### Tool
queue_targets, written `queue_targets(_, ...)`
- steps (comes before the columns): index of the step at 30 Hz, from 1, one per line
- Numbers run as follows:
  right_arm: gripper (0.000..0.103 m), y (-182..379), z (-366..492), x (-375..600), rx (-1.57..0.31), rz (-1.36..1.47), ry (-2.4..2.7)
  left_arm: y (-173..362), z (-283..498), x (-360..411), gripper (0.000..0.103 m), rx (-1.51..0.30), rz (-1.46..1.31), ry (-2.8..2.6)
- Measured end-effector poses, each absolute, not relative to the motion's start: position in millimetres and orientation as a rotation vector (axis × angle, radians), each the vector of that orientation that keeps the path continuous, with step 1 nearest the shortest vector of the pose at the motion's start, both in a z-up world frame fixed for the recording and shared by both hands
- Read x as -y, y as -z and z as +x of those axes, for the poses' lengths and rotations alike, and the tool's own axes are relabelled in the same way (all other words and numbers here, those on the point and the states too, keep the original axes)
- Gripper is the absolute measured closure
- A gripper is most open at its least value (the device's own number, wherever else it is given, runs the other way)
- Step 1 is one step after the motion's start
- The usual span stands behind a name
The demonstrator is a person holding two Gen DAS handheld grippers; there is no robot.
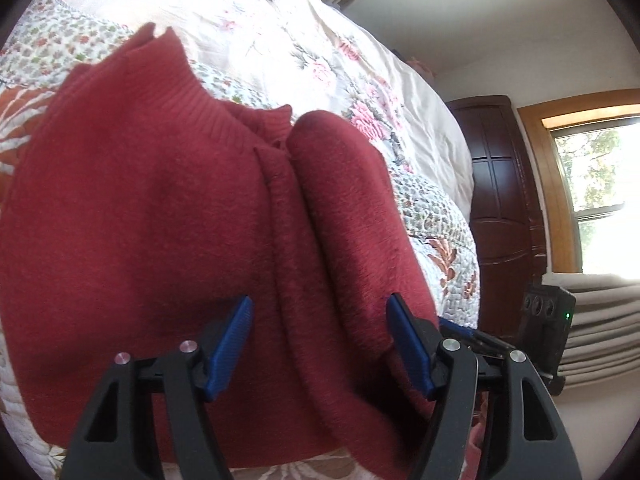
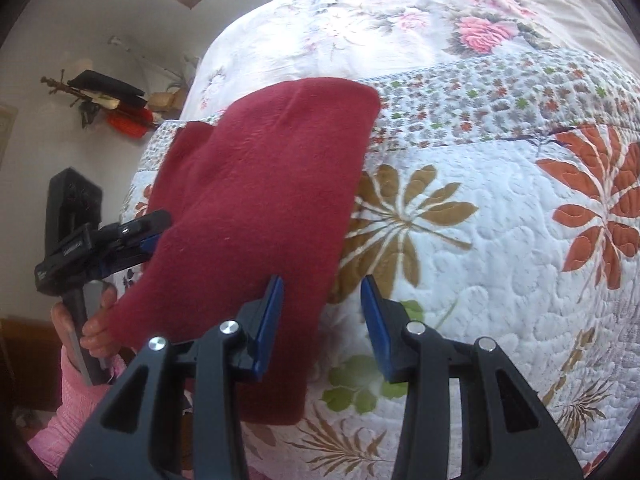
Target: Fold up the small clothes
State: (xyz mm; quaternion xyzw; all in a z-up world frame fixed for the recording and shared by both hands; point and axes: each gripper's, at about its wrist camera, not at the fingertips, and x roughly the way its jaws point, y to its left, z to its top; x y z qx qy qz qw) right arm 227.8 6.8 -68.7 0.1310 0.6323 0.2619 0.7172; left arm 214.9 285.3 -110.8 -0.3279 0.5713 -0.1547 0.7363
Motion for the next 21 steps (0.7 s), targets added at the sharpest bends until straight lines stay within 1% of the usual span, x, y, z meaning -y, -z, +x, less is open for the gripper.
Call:
queue_targets(8, 0.062, 70.2, 226.0, -15.0, -1.408, 0.286, -0.595, 111.7, 236.7, -266.7, 0.034, -1.269, -0.736, 0.35)
queue_targets(9, 0.062, 70.7, 225.9, -15.1, -1.409, 0.285, -0.595, 111.0, 239.0, -263.7, 0.036, -1.274, -0.722, 0.349)
queue_targets(11, 0.062, 70.0, 225.0, -15.3, -1.406, 0.28, -0.594, 108.6, 242.1, -258.3, 0.049, -1.283, -0.693, 0.338)
queue_targets(13, 0.062, 68.9, 223.9, -15.4, -1.403, 0.277, -0.593, 105.2, 243.3, -253.6, 0.068, -1.281, -0.661, 0.323)
queue_targets(14, 0.062, 69.2, 223.4, -15.1, -1.402, 0.275, -0.592, 102.9, 243.6, -251.8, 0.073, -1.274, -0.652, 0.318)
queue_targets(15, 0.062, 68.9, 222.8, -14.6, -1.401, 0.275, -0.591, 99.9, 243.8, -250.0, 0.081, -1.264, -0.639, 0.314)
queue_targets(16, 0.062, 68.9, 222.4, -13.6, -1.402, 0.282, -0.59, 98.3, 244.6, -249.2, 0.085, -1.257, -0.633, 0.315)
queue_targets(18, 0.062, 69.6, 222.1, -11.0, -1.402, 0.3, -0.592, 96.2, 246.0, -248.9, 0.087, -1.248, -0.631, 0.314)
queue_targets(21, 0.059, 68.4, 219.1, -4.1, -1.4, 0.331, -0.588, 92.9, 243.2, -252.6, 0.088, -1.218, -0.653, 0.315)
